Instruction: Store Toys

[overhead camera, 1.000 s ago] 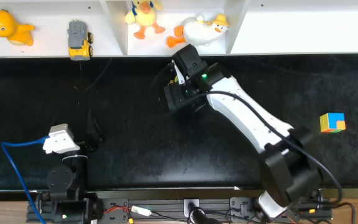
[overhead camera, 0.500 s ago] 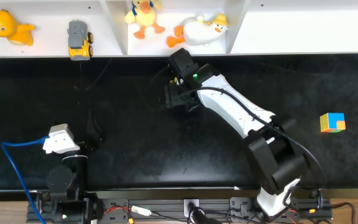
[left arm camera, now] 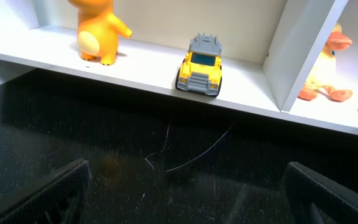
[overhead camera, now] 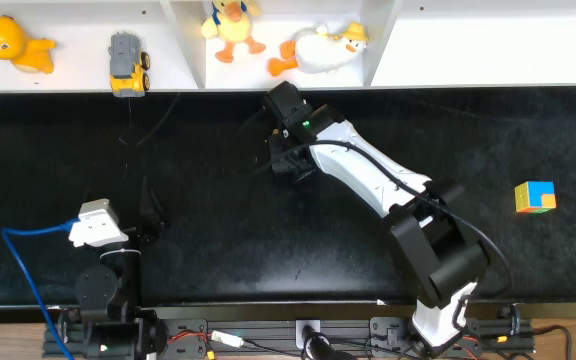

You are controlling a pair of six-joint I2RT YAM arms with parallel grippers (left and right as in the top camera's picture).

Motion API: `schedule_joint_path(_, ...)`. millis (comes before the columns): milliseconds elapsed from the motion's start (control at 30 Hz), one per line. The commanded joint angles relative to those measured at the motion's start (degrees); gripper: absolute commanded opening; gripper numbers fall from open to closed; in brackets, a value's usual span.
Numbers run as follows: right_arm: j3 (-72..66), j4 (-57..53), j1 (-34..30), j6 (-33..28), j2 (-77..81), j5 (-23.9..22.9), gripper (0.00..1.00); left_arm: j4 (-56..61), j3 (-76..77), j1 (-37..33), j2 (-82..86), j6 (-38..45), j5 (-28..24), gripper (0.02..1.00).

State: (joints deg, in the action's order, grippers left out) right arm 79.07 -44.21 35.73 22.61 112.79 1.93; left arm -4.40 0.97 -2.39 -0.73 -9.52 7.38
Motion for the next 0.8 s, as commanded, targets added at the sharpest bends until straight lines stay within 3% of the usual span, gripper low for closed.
schedule_joint_path(33, 1.14, 0.13, 0.26, -0.07, 1.22, -0.50, 0.408, 0.31, -0.52, -0.44, 0.59, -0.66, 0.24, 0.998)
schedule_joint_path(400, 1.14, 0.07, 0.26, -0.81, 1.22, -0.46, 0.178, 0.31, -0.52, -0.44, 0.59, -0.63, 0.24, 0.998)
schedule_joint_path(800, 1.29, -1.03, 0.26, -0.79, 1.18, -0.22, 0.045, 0.31, -0.52, -0.44, 0.59, -0.66, 0.24, 0.998)
